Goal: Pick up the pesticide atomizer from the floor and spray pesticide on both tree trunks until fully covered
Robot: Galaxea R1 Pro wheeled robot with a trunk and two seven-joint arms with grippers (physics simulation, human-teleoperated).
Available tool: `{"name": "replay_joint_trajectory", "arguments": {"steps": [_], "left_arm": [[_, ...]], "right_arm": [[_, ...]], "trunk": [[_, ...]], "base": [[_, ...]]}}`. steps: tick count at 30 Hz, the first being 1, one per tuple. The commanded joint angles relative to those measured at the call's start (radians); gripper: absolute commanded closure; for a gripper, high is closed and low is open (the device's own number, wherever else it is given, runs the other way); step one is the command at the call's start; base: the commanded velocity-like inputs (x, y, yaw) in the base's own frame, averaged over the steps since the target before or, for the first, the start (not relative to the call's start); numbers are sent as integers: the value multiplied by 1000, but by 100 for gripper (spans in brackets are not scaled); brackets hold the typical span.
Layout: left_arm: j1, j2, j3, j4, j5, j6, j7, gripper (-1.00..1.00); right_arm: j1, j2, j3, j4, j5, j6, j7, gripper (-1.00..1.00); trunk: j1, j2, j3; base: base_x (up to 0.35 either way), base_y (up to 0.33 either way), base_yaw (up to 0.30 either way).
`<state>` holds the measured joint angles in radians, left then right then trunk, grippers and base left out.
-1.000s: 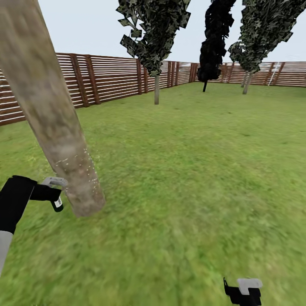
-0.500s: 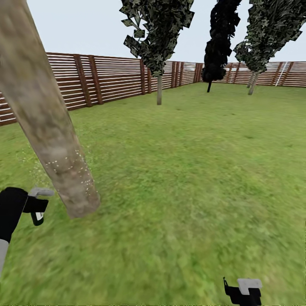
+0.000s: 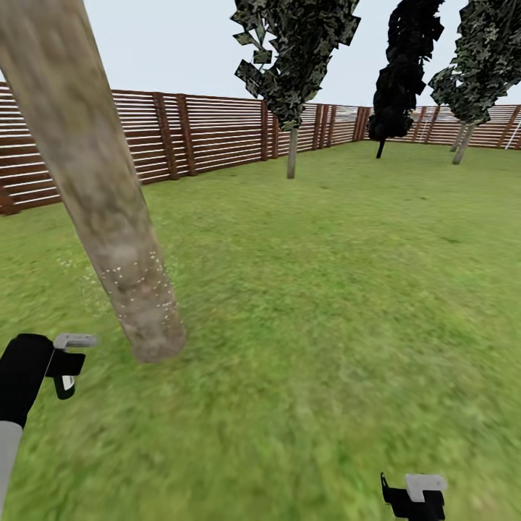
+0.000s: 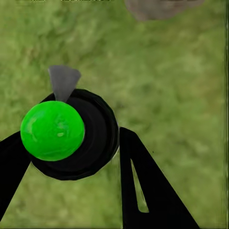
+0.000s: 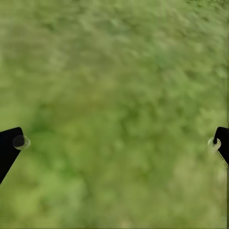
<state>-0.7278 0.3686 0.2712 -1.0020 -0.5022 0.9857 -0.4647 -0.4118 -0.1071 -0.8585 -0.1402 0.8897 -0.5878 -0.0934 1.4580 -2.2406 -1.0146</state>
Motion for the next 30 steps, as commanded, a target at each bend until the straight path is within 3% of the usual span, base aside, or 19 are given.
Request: {"name": "replay_joint_trajectory", "arguments": {"steps": [1,16,28,30], "left_arm": [[0,-1,2,-1,-11,2,-11,100],[1,-2,6,-2,-10,2,-10,100],[12,-2,6,4,-10,2,-9,100],[14,-2,6,52,-10,-2,-9,100]], "right_arm": [[-1,0,-4,2,11,-3,-8,-100],[-1,0,-2,2,11,-3,-8,-100],[-1,0,-2,2,11,-3,-8,-100],[-1,0,-3,2,11,-3,-8,-100]], "trunk": [[0,0,-1],[0,0,-1],[0,0,-1],[0,0,-1]], "base": [[172,-215,3],[75,-254,6],[94,-261,205],[228,-197,11]]}}
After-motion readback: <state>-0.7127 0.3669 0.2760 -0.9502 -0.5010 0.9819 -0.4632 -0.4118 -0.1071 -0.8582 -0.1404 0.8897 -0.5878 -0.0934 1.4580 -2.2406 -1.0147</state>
